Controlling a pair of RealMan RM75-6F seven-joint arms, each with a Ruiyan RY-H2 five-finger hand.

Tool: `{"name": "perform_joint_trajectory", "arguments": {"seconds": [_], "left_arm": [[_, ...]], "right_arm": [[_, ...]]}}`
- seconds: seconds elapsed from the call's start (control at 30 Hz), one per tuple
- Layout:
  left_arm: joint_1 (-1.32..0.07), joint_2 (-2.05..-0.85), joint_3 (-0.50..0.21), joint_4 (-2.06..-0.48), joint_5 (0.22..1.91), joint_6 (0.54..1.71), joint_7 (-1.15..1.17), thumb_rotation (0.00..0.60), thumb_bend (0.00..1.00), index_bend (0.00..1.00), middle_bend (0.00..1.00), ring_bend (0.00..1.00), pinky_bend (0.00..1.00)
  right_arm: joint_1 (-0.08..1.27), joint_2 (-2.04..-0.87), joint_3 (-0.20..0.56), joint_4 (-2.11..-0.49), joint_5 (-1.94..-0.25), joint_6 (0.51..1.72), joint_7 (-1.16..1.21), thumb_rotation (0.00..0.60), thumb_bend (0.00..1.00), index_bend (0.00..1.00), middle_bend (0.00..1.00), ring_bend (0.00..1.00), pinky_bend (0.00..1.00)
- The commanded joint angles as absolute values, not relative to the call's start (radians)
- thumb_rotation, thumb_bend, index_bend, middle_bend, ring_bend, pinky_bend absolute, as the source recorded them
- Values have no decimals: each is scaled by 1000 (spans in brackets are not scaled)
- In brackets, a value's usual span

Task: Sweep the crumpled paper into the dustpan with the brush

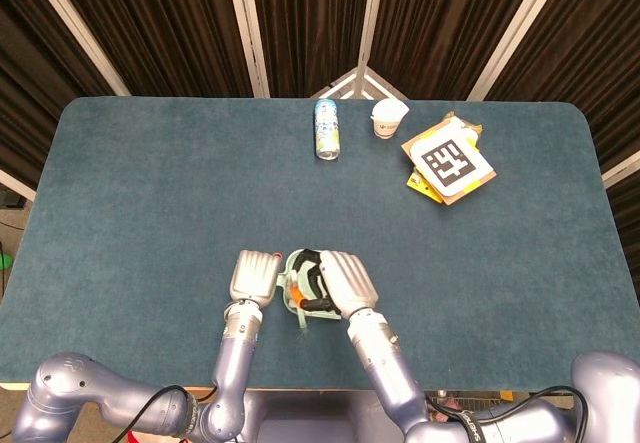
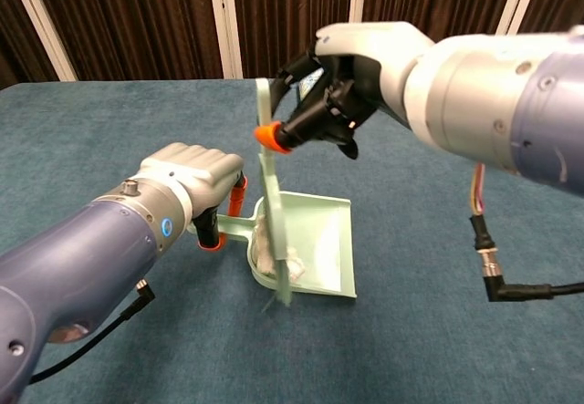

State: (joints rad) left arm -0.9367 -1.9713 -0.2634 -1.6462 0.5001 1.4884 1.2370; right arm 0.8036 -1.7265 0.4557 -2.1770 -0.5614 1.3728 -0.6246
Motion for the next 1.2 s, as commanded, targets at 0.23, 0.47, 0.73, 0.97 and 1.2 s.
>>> {"name": "perform_joint_trajectory", "arguments": {"seconds": [0.23,0.47,0.73,0.97,1.2], "left_arm": [[-931,-1965,-264,-1647,517,1485,1233,600,436,483,975,975,1000],[-916,-1932,-256,-1662,536,1481,1223,600,6,272,921,953,1000],[-892,-1874,-250,-1710,566,1481,1197,600,0,217,901,940,1000],[-840,-1762,-231,-1813,652,1491,1109,600,0,217,890,928,1000],[-763,-1577,-199,-1951,747,1476,985,600,0,229,888,921,1000]], "right_arm": [[824,-1714,481,-2191,-576,1394,-587,600,514,823,851,840,760],[812,-1677,471,-2174,-621,1403,-558,600,514,824,851,840,760],[798,-1628,439,-2145,-666,1404,-556,600,514,824,851,840,760],[756,-1551,367,-2084,-759,1397,-548,600,514,824,851,840,760],[714,-1453,249,-1945,-935,1375,-579,600,515,824,851,840,760]]}}
